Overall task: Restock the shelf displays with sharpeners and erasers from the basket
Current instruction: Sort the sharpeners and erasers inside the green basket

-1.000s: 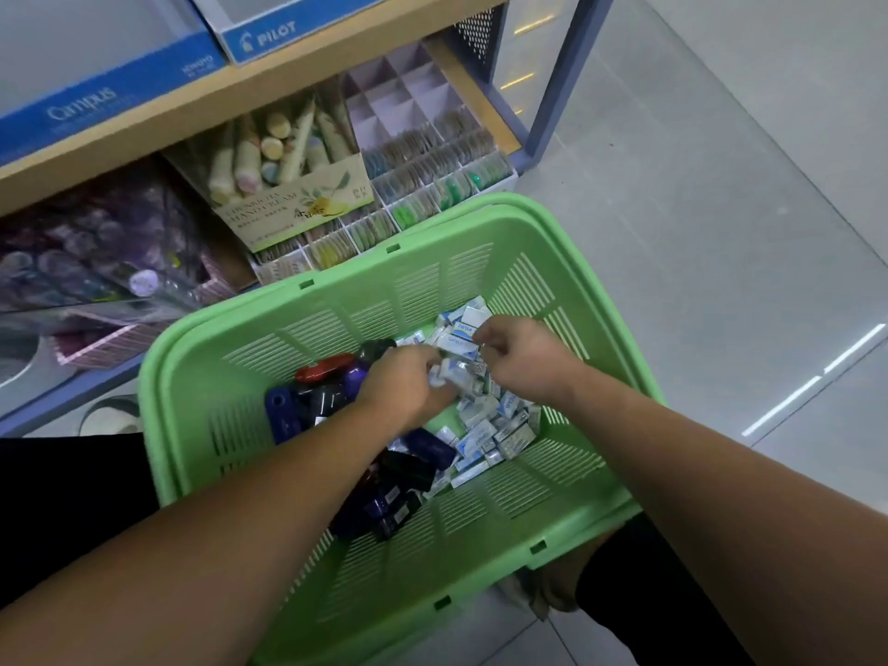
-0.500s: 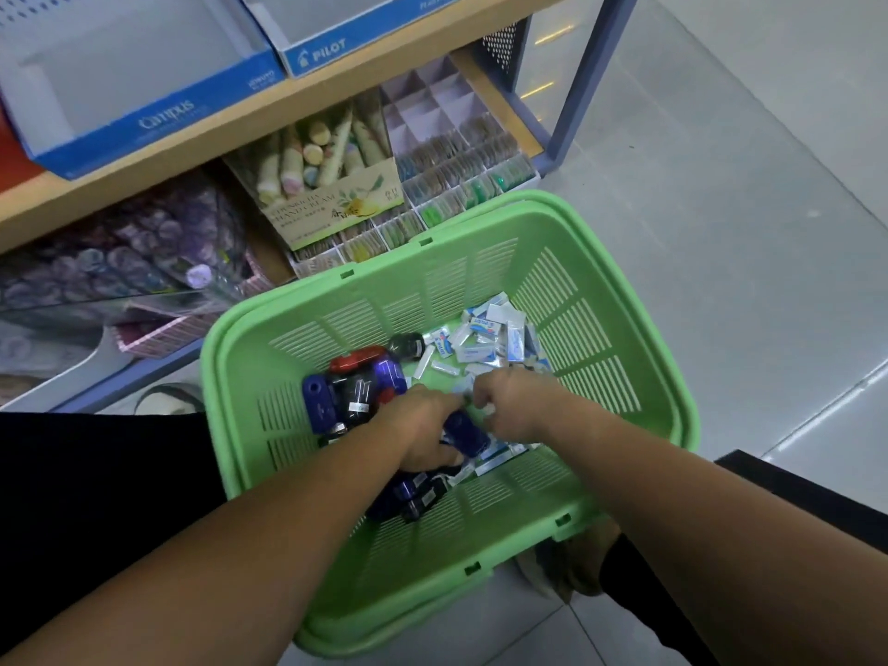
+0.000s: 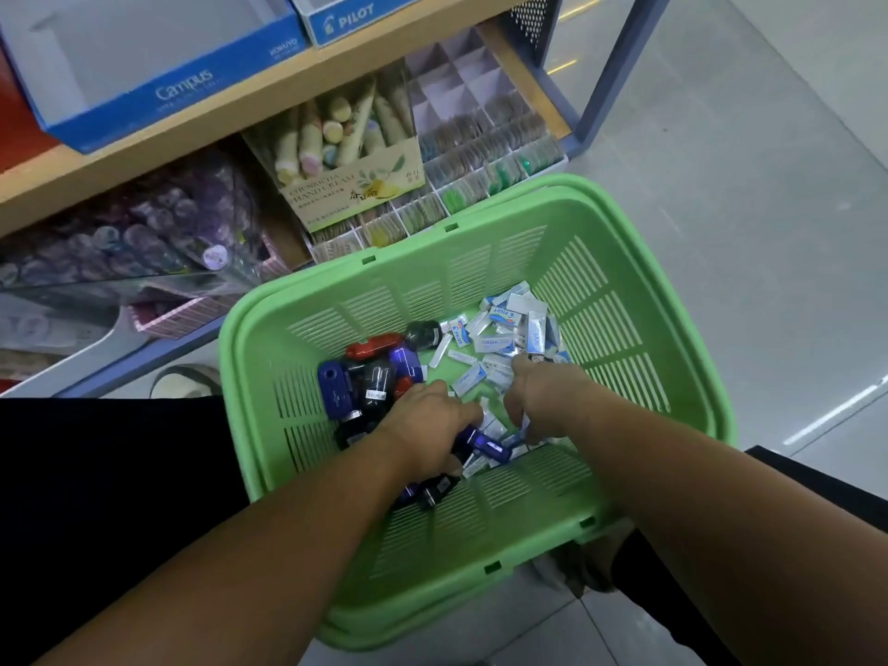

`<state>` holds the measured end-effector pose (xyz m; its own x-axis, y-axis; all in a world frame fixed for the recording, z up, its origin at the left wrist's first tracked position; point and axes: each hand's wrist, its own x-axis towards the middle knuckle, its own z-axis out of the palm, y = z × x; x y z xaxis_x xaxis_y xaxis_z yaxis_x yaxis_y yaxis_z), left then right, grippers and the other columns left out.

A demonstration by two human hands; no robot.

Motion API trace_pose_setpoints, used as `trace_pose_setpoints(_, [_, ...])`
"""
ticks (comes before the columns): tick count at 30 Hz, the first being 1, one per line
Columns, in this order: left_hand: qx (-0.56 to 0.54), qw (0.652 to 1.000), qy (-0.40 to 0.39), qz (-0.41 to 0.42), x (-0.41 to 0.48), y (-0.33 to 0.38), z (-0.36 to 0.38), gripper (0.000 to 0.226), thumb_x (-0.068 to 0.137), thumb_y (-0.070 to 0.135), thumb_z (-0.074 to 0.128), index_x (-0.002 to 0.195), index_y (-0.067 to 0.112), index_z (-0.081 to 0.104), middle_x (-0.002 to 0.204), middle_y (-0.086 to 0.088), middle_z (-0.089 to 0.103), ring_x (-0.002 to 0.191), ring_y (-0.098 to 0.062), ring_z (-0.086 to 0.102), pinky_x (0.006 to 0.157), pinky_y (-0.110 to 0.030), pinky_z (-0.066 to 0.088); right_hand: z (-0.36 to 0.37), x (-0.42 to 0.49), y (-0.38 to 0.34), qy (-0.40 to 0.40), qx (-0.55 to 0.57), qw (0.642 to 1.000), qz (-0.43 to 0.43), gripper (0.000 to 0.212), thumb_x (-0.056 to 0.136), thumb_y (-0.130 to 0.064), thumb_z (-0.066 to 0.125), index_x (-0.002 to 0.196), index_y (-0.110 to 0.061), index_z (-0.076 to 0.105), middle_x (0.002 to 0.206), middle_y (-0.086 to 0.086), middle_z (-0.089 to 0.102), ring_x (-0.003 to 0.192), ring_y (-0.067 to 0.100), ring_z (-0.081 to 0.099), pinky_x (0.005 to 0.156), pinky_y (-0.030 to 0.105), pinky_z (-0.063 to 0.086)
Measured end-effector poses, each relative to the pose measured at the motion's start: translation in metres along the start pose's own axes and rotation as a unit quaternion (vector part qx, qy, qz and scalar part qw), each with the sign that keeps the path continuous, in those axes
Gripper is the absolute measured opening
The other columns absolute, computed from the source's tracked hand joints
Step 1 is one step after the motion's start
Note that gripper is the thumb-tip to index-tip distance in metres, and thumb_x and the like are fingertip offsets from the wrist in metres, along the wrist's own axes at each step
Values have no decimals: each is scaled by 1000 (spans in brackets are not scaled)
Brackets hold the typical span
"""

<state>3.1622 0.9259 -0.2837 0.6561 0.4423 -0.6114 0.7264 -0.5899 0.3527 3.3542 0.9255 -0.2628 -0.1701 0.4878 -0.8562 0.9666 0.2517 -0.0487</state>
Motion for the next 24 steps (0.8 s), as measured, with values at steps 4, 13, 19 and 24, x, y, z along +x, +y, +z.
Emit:
trace_pose_setpoints(4, [-2, 999, 44, 5, -4, -1, -9, 47, 92, 23, 65, 136, 27, 50, 109, -3, 60, 102, -27, 58, 89, -38, 48, -4, -7, 4, 35, -52, 996, 57, 42, 94, -20, 69, 134, -22, 57, 127, 5, 52, 112, 24, 62, 84, 39, 53])
trace_pose_setpoints(13, [-51, 993, 86, -68, -31, 3, -68, 36, 76, 27, 79, 100, 22, 54, 91, 3, 58, 85, -21, 59, 69, -33, 46, -23, -11, -20, 171, -43, 984, 36, 32, 91, -31, 67, 121, -22, 62, 112, 4, 60, 105, 25, 60, 82, 33, 49])
trace_pose_setpoints(19, [0, 989, 31, -147, -71, -23, -104, 44, 78, 30, 81, 114, 22, 56, 101, 0, 61, 91, -23, 59, 70, -29, 45, -5, -2, -39, 23, 245, 968, -45, 51, 84, -33, 82, 130, -19, 66, 136, 3, 63, 122, 25, 60, 108, 39, 46])
trace_pose_setpoints(24, [138, 968, -9, -207, -85, -39, -102, 51, 84, 27, 78, 129, 21, 55, 117, -3, 53, 112, -26, 56, 92, -38, 54, 8, 9, -39, -24, 161, 986, -33, 86, 82, -32, 84, 154, -26, 38, 158, 5, 41, 139, 31, 46, 112, 43, 42])
